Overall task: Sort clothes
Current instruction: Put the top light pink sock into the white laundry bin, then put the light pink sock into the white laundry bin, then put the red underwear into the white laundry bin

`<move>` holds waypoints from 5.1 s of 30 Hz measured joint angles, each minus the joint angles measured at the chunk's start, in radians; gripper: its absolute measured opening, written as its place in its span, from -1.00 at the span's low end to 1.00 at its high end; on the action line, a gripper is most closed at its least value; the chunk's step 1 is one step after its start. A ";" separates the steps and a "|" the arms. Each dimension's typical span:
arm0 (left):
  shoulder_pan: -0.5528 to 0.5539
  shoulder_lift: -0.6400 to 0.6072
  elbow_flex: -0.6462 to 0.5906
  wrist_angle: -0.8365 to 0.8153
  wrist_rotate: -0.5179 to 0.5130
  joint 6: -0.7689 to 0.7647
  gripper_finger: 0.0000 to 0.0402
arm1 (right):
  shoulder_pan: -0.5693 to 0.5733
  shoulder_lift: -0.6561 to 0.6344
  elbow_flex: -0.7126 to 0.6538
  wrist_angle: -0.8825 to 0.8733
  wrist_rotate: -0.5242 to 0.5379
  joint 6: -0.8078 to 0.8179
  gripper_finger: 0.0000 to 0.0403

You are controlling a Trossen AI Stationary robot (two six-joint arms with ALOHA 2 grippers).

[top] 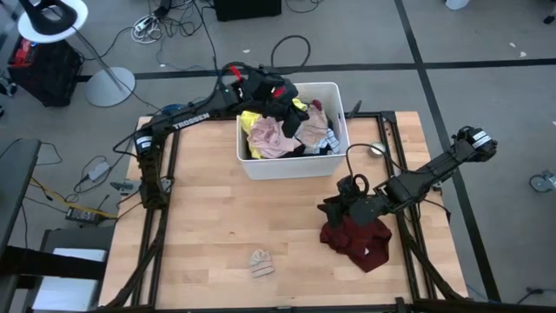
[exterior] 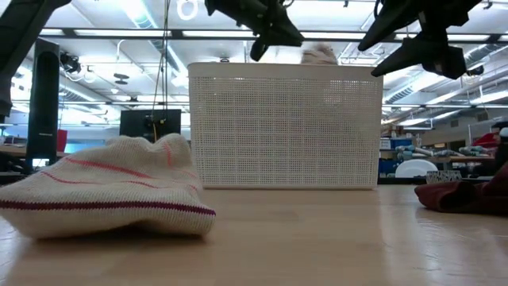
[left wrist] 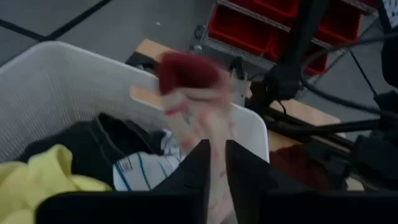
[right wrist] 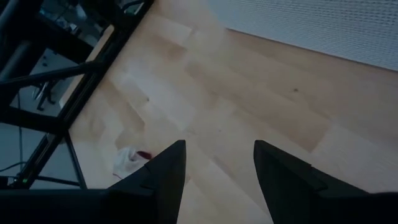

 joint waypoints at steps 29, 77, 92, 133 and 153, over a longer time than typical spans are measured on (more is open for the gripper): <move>-0.318 -0.301 -0.009 -0.567 -0.348 -0.002 -0.41 | 0.047 0.000 0.000 0.004 -0.133 -0.034 -0.06; -0.936 -0.033 -0.851 0.221 -0.415 -0.346 -0.41 | 0.165 0.000 0.000 0.056 -0.184 -0.043 -0.06; -0.847 -0.069 -0.675 -0.045 -0.467 -0.275 -0.98 | 0.165 0.000 -0.001 0.052 -0.185 -0.086 -0.06; -0.041 0.000 0.076 -0.058 -0.171 0.449 -0.87 | 0.142 0.000 -0.001 -0.018 0.002 0.168 -0.06; -0.051 -0.024 0.077 -0.168 -0.271 0.307 -0.32 | 0.142 0.000 -0.001 -0.053 -0.055 0.247 -0.06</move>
